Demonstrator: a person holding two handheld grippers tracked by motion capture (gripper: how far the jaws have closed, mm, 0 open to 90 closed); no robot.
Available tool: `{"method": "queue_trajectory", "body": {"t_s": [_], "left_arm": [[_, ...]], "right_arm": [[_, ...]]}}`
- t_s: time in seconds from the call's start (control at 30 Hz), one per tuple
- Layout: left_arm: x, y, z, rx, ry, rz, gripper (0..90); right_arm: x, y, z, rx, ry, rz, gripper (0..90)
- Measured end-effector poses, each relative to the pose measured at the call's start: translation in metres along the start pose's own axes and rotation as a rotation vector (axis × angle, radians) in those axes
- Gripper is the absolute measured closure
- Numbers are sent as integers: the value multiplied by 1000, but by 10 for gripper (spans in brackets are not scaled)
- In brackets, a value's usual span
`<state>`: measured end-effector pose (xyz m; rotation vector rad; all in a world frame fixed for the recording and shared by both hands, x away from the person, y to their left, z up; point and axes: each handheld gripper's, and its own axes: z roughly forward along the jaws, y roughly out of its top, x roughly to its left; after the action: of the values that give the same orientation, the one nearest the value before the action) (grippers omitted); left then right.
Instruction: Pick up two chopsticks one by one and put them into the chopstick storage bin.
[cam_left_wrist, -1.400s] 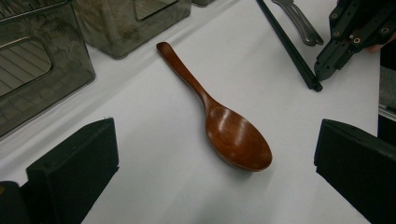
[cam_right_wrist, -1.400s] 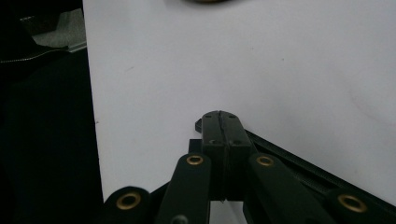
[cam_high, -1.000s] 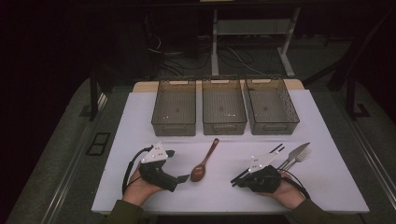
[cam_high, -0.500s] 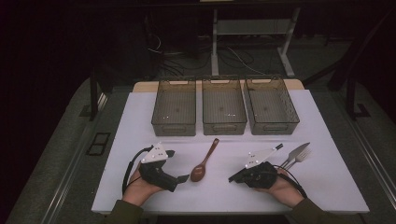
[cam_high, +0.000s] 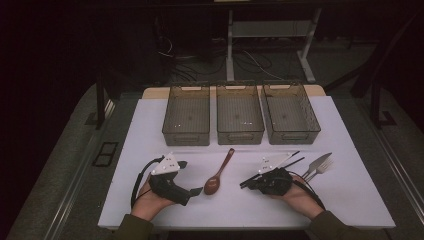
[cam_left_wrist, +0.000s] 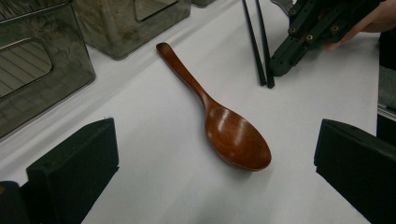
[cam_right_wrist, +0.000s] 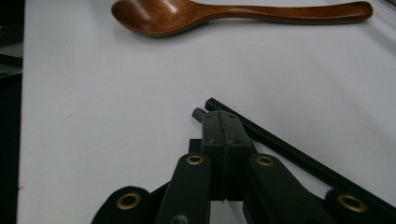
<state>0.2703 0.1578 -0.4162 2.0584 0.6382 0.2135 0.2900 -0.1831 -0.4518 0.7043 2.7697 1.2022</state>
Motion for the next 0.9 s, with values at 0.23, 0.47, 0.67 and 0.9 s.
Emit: {"method": "queue_trajectory", "body": {"t_s": [0.23,0.47,0.67,0.9], "left_arm": [[0,0,0,1,-1,4,0],[0,0,0,0,-2,4,0],[0,0,0,0,-5,5,0],[0,0,0,1,-6,7,0]], "right_arm": [[-5,3,2,-4,-14,10,899],[-11,10,9,-11,-25,13,899],[-15,18,16,-14,-29,15,899],[-22,25,22,-18,-42,22,899]]}}
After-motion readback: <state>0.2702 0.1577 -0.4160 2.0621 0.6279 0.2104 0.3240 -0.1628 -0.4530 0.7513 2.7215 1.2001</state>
